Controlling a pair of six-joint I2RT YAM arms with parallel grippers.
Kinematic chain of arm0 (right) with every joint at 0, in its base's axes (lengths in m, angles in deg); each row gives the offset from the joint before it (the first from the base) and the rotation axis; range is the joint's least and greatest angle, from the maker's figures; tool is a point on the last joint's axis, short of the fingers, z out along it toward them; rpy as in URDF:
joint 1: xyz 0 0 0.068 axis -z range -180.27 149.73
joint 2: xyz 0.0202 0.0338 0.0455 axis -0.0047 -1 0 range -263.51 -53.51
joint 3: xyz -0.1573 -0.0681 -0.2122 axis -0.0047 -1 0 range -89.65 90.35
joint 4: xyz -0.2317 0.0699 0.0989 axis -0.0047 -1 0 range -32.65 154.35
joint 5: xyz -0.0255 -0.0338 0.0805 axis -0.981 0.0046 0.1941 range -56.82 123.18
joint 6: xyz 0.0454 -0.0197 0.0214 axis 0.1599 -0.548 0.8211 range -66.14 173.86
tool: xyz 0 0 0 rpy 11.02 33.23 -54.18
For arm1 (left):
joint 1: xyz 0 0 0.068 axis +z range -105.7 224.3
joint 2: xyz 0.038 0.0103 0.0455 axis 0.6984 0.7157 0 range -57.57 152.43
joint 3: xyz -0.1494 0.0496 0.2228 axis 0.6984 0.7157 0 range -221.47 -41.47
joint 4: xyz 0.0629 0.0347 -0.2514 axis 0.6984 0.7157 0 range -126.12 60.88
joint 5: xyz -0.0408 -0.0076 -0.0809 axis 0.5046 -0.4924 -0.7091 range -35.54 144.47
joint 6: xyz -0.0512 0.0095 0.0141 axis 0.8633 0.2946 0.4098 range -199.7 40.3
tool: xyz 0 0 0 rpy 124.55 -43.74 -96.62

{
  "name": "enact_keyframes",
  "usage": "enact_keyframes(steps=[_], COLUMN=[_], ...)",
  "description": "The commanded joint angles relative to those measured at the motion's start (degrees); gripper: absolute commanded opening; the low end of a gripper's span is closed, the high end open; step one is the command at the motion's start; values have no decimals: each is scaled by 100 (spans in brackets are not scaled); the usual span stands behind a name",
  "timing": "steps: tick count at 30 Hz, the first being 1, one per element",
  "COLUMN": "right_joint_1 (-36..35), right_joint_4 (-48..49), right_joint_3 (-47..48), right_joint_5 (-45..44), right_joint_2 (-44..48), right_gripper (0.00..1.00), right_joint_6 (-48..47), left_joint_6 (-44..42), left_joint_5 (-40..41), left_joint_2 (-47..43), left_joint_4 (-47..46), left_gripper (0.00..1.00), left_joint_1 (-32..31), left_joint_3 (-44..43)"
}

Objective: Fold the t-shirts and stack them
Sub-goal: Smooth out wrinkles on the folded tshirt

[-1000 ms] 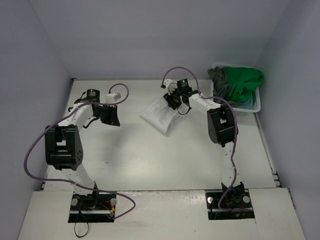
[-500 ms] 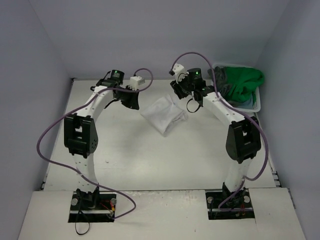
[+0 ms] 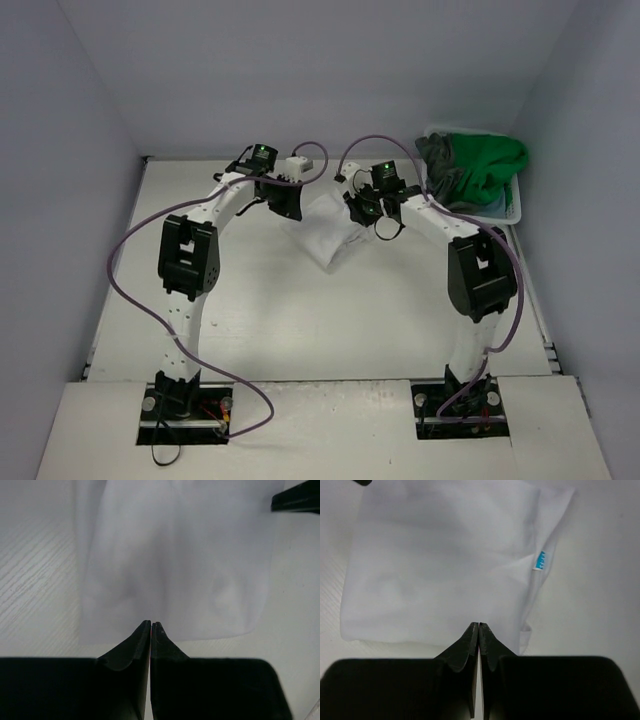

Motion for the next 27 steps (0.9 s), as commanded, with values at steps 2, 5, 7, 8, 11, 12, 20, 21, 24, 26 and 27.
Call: enact_keyframes(steps=[2, 5, 7, 8, 11, 12, 20, 21, 24, 26, 27], right_joint_1=[102, 111, 111, 111, 111, 111, 128, 120, 120, 120, 128], right_joint_4=[132, 150, 124, 124, 28, -34, -474, -491, -518, -518, -527], right_joint_3=[-19, -81, -142, -169, -257, -248, -213, -195, -116, -81, -72], right_joint_5=[530, 592, 644, 644, 539, 487, 240, 231, 196, 196, 144], right_joint_2=[-195, -327, -371, -389, -441, -468, -925, -968, -1109, -1153, -1162], right_gripper=[0, 0, 0, 0, 0, 0, 0, 0, 1, 2, 2], right_joint_6=[18, 1, -25, -17, -61, -78, -166, -175, -175, -192, -184], left_joint_6=[448, 474, 483, 492, 536, 605, 992, 1010, 1054, 1045, 1054], left_joint_5=[-127, -127, -118, -101, -118, -162, -470, -487, -593, -575, -575], left_joint_2=[-237, -228, -254, -263, -334, -351, -299, -281, -159, -114, -71], left_joint_4=[-655, -656, -665, -682, -717, -761, -1033, -1042, -1034, -1077, -1086], left_gripper=[0, 0, 0, 0, 0, 0, 0, 0, 0, 0, 0], left_joint_1=[39, 66, 83, 101, 92, 92, -31, -48, -127, -163, -171], left_joint_3=[-379, -370, -335, -317, -264, -247, -176, -185, -229, -151, -133])
